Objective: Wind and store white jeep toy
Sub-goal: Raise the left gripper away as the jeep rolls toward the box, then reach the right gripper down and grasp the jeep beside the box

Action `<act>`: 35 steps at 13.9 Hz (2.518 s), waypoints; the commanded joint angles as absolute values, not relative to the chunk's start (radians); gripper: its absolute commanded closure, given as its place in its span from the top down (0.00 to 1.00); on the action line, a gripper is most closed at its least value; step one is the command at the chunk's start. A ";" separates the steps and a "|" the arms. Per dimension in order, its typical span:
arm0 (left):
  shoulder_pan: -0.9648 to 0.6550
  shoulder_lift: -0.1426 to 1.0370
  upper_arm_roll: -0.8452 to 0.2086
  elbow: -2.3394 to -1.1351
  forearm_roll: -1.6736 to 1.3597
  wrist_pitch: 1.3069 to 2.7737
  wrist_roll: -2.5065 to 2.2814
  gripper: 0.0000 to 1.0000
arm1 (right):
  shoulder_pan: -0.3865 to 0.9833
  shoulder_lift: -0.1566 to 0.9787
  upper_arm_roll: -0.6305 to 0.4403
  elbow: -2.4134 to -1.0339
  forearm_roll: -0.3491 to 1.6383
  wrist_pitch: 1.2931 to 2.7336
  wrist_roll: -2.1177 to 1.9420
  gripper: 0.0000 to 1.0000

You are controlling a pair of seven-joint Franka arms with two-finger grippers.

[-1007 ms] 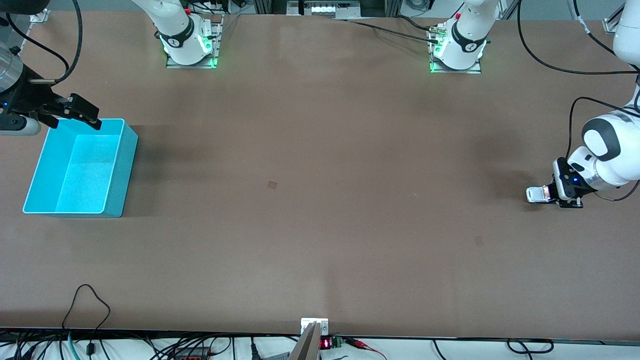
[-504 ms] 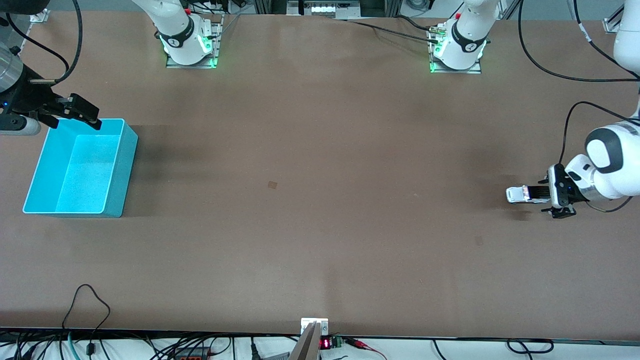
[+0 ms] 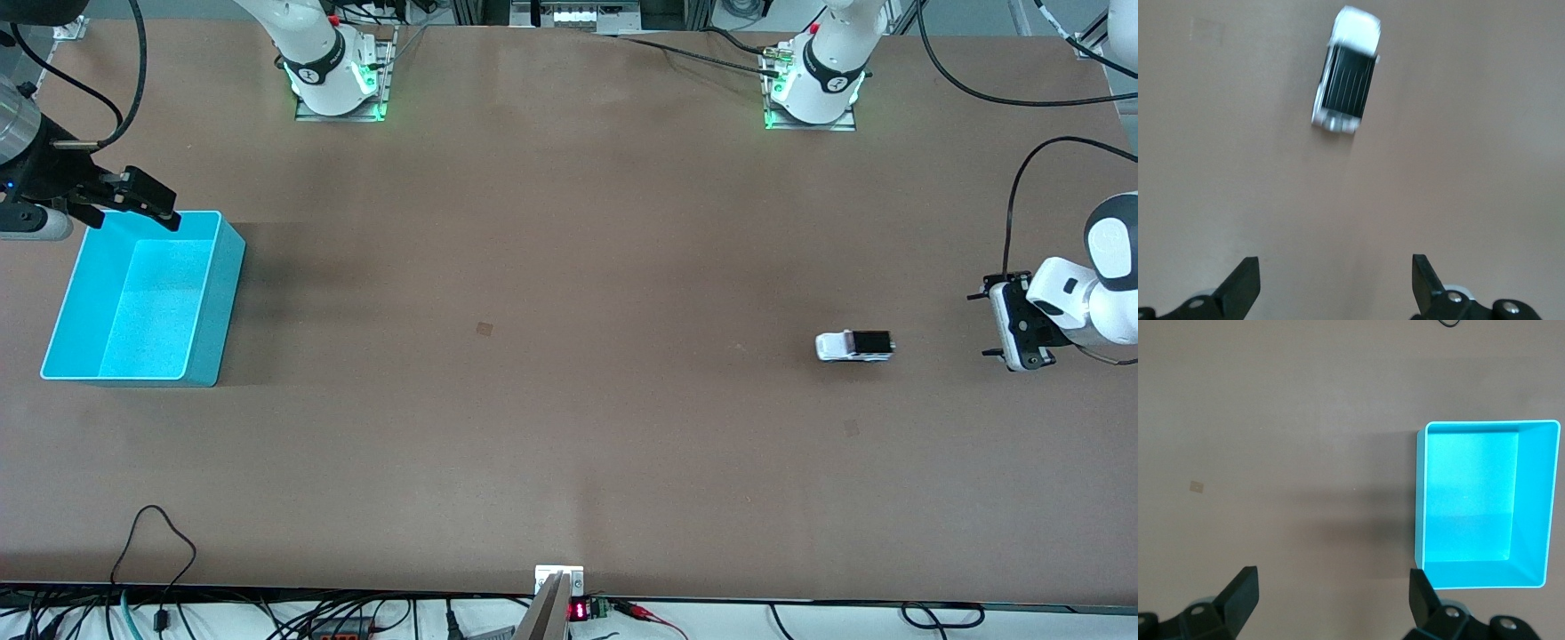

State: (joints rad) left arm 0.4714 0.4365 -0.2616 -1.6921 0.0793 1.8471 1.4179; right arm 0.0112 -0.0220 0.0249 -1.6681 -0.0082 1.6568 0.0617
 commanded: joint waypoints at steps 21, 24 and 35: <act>-0.083 0.094 0.052 -1.617 -0.012 1.661 0.034 1.00 | 0.006 -0.046 0.029 -1.690 -0.003 1.657 0.048 1.00; -0.092 0.025 0.054 -1.672 -0.008 1.713 0.037 1.00 | 0.006 -0.046 0.029 -1.690 -0.003 1.655 0.048 1.00; -0.083 -0.005 0.043 -1.707 -0.003 1.709 0.025 1.00 | 0.003 -0.023 0.029 -1.689 -0.002 1.657 0.048 1.00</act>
